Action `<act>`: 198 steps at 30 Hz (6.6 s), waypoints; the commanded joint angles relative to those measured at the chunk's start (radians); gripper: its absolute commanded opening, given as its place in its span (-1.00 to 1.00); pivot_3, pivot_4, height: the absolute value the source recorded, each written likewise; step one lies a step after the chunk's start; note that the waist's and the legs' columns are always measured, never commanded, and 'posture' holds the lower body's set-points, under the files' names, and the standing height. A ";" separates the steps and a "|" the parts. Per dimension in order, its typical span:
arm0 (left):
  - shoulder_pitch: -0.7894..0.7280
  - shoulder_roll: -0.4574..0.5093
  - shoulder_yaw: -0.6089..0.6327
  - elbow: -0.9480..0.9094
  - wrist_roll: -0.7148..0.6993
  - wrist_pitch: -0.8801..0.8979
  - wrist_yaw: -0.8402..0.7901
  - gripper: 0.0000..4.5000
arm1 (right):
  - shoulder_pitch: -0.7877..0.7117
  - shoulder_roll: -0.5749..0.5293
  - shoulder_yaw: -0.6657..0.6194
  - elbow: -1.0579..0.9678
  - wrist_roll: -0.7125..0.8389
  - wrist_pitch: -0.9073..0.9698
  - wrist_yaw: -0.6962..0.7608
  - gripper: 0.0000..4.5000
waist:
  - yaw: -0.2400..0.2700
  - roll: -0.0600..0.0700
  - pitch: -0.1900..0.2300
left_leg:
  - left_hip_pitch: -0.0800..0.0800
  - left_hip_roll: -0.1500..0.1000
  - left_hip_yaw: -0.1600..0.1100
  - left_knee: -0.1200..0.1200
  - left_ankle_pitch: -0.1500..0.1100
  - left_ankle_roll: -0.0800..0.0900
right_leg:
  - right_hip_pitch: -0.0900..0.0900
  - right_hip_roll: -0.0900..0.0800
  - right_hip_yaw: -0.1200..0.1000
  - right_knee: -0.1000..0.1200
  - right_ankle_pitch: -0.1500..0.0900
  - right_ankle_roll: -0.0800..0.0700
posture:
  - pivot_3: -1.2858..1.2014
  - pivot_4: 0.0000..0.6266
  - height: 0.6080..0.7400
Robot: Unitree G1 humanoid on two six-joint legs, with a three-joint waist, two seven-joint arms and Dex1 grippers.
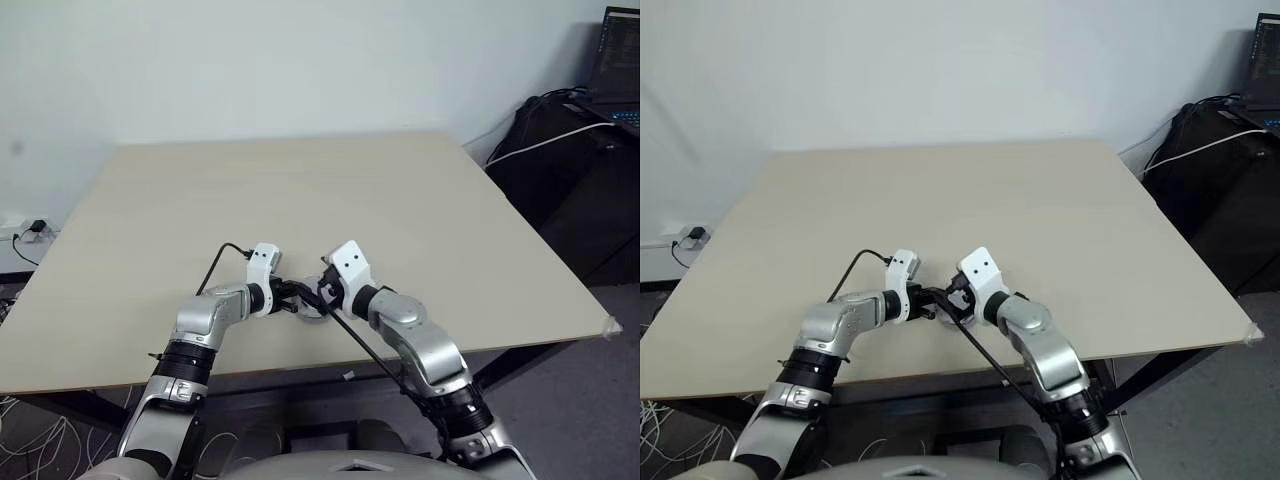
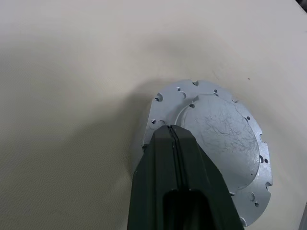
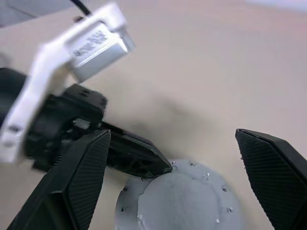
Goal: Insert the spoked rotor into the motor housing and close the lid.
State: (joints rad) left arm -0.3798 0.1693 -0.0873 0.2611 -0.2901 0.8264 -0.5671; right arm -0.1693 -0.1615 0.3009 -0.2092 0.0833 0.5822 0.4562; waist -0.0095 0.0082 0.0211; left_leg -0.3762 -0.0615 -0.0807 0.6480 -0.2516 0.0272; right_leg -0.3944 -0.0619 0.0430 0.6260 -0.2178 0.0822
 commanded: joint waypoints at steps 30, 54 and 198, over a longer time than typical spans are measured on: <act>0.000 -0.006 -0.047 -0.016 0.002 0.006 -0.042 -1.00 | -0.037 0.387 -0.724 -0.011 0.562 0.824 -0.393 0.99 | 0.012 0.001 0.001 | -0.002 0.000 0.001 -0.001 0.000 0.001 | -0.002 -0.001 0.000 0.000 0.000 -0.001 | 0.03 -1.00 1.00; 0.008 -0.006 -0.050 -0.033 -0.002 0.011 -0.045 -1.00 | -0.105 0.374 -0.671 0.256 0.578 0.682 -0.416 0.99 | 0.004 0.002 0.001 | -0.002 0.000 0.001 -0.002 0.002 0.005 | -0.002 -0.001 0.000 0.000 0.001 -0.002 | 0.03 -1.00 1.00; 0.034 -0.016 -0.030 -0.045 0.034 -0.007 -0.058 -1.00 | -0.124 0.492 -0.721 0.340 0.928 0.771 -0.511 -0.07 | -0.020 0.012 0.007 | -0.002 -0.002 -0.021 -0.010 0.003 -0.001 | -0.001 0.000 -0.019 0.002 -0.005 -0.012 | 0.03 -1.00 1.00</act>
State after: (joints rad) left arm -0.3485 0.1873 -0.0588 0.2276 -0.2330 0.8045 -0.5929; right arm -0.3081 0.1624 -0.4690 0.1561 0.9376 1.3537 -0.0861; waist -0.0294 0.0206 0.0279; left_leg -0.3787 -0.0632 -0.1017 0.6382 -0.2482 0.0262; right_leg -0.3956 -0.0624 0.0242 0.6279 -0.2228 0.0704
